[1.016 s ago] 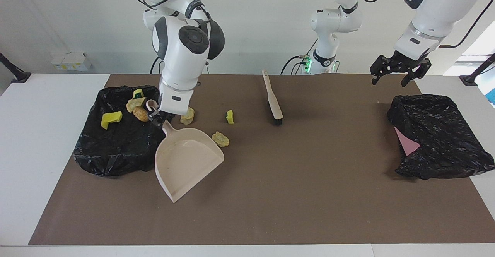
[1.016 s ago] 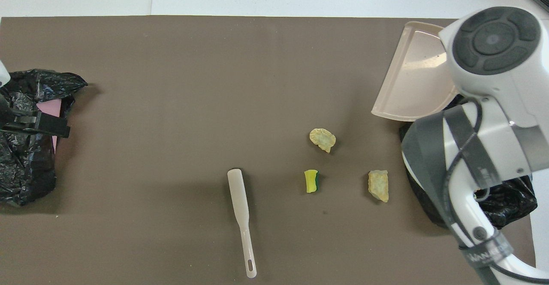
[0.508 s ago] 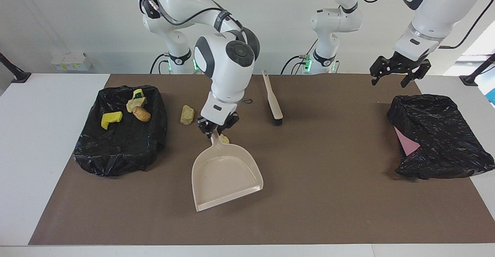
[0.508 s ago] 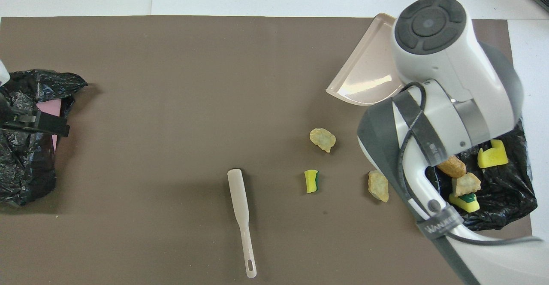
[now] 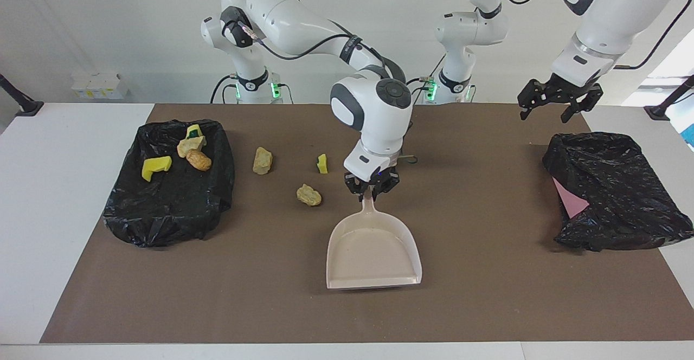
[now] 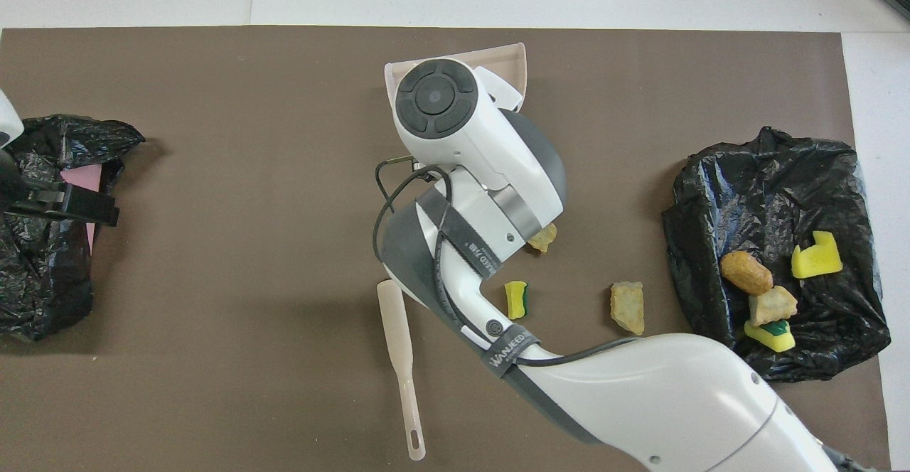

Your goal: Sweep and dump trash in bin

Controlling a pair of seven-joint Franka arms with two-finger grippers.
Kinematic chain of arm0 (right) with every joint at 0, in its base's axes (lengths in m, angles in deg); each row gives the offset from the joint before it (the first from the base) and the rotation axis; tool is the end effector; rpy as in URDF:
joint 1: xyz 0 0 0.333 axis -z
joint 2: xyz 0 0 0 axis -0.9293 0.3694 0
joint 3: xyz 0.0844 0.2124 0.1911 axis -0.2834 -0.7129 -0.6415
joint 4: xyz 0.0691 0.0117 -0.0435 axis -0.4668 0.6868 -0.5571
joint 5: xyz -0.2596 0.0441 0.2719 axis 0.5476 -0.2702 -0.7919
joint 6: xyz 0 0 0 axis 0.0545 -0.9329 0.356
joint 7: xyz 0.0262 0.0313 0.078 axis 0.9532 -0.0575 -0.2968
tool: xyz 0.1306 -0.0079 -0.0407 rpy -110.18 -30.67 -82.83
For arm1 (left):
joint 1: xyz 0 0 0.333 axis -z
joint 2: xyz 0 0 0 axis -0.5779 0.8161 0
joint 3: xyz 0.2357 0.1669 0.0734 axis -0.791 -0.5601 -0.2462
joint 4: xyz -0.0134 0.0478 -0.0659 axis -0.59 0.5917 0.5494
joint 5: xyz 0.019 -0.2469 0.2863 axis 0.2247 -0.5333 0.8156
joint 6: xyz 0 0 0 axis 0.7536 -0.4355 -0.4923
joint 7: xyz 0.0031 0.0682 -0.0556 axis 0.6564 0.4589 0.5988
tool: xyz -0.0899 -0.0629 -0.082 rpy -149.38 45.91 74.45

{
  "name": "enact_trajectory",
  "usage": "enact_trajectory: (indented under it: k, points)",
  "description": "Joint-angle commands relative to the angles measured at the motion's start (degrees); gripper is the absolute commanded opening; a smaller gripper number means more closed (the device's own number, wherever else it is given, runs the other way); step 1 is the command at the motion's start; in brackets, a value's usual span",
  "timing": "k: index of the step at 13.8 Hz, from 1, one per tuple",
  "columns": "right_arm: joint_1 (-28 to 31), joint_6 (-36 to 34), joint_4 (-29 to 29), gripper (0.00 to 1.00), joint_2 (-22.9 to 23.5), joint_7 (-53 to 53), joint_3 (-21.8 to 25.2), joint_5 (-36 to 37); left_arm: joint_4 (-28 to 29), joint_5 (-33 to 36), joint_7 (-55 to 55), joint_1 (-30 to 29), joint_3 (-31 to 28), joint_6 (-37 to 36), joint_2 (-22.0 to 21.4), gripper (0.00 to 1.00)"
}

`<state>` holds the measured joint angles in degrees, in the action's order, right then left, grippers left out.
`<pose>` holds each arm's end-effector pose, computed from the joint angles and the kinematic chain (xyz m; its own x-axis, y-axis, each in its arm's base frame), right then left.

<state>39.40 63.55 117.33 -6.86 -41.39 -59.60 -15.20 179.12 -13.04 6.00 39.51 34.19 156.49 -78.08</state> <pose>0.5920 0.4279 0.3571 0.9958 0.0653 0.0641 0.0604 -0.9953 0.0762 0.5240 -0.0346 0.5680 0.9857 -0.1655 -0.0328 -0.1657 -0.9862 -0.0028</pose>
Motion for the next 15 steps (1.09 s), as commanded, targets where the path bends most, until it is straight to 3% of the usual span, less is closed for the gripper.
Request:
enact_trajectory:
  k: [1, 4, 9, 12, 14, 15]
  points:
    - [-0.6, 0.83, -3.25, 0.0, 1.33, 0.72, -0.15, -4.07, 1.66, 0.43, -0.57, 0.45, -0.27, 0.22, -1.36, 1.0]
    - [-3.58, 3.55, -3.17, 0.0, 3.96, 1.24, 0.64, -4.08, 1.75, 0.43, -0.48, 0.45, -0.27, 0.22, -1.36, 1.0]
    - [-3.95, 5.66, -2.73, 0.0, 4.4, 3.53, 1.26, -4.25, 1.93, 0.43, -0.57, 0.45, -0.27, 0.22, -1.36, 1.0]
    - [-3.59, 5.58, -0.97, 0.22, 4.32, 3.53, 1.17, -4.69, 1.84, 0.43, -0.48, 1.15, -0.27, 0.48, -0.92, 1.0]
    - [-3.59, 5.31, -0.97, 0.29, 4.14, 3.53, 1.08, -4.69, 1.84, 0.43, -0.4, 1.51, -0.27, 0.57, -0.57, 1.0]
    - [-3.5, 4.88, -0.97, 0.39, 3.36, 3.53, 0.91, -4.87, 1.84, 0.43, -0.39, 1.86, -0.27, 0.83, -0.31, 1.0]
